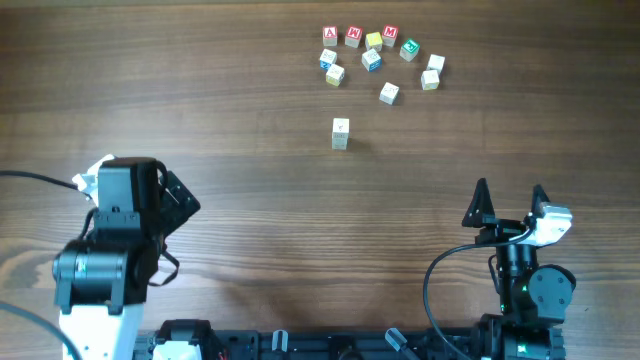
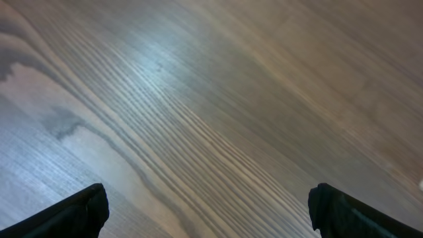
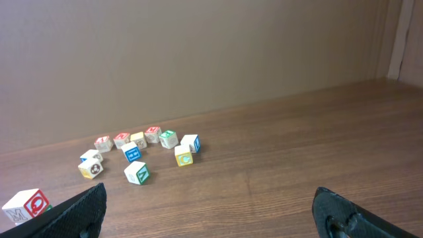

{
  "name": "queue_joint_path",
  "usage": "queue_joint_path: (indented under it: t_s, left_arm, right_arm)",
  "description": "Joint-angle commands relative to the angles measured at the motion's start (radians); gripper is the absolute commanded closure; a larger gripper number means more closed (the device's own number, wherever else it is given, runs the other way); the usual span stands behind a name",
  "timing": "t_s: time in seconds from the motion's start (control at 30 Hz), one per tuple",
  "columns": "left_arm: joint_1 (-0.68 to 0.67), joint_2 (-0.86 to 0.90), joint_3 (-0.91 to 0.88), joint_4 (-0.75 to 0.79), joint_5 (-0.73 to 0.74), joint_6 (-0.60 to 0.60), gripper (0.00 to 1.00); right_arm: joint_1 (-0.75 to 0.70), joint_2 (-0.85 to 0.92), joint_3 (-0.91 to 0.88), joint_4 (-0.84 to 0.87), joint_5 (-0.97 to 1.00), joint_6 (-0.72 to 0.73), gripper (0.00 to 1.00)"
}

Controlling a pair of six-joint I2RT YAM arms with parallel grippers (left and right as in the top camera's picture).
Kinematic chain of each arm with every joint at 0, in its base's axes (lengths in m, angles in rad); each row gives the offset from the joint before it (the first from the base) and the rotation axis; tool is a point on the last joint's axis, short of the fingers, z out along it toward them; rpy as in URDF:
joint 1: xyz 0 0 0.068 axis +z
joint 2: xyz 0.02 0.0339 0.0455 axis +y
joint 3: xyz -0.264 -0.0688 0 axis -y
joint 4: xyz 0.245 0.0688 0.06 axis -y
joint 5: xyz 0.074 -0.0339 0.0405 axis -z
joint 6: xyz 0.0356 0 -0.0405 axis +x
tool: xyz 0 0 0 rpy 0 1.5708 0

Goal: Form a tower

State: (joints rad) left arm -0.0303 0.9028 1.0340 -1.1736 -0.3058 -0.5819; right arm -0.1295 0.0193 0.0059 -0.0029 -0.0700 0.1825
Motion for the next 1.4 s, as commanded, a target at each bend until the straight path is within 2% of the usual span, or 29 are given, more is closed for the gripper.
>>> queue_joint_path:
  t_s: [0.0, 0.03, 0.1, 0.17, 0.27, 0.3, 0.5, 1.37]
  left_arm:
    - [-0.063, -0.182, -0.088, 0.09, -0.044, 0.03, 0.0]
    - [-0.066, -0.315, -0.217, 0.248, -0.021, 0.08, 0.0]
    - [-0.066, -0.472, -0.405, 0.484, 0.061, 0.218, 0.0]
    - [-0.065, -0.621, -0.594, 0.706, 0.133, 0.301, 0.0]
    - [-0.045, -0.805, -0.857, 1.009, 0.205, 0.306, 0.0]
    - [-0.044, -0.834, -0.897, 1.047, 0.204, 0.307, 0.0]
    - [-0.044, -0.9, -1.028, 1.117, 0.119, 0.32, 0.0]
    - [-0.046, -0.9, -1.028, 1.118, 0.133, 0.32, 0.0]
  right_arm:
    - [-0.006, -0.012, -0.001, 0.004, 0.014, -0.006, 0.0]
    - [-0.006, -0.012, -0.001, 0.004, 0.014, -0.006, 0.0]
    - [-0.006, -0.012, -0.001, 0.004, 0.014, -0.006, 0.0]
    - [-0.006, -0.012, -0.001, 0.004, 0.014, -0.006, 0.0]
    - [-0.006, -0.012, -0.001, 0.004, 0.014, -0.006, 0.01]
    - [-0.006, -0.012, -0.001, 0.004, 0.014, -0.006, 0.0]
    - [-0.006, -0.012, -0.001, 0.004, 0.014, -0.006, 0.0]
    - [-0.006, -0.012, -0.001, 0.004, 0.014, -0.006, 0.0]
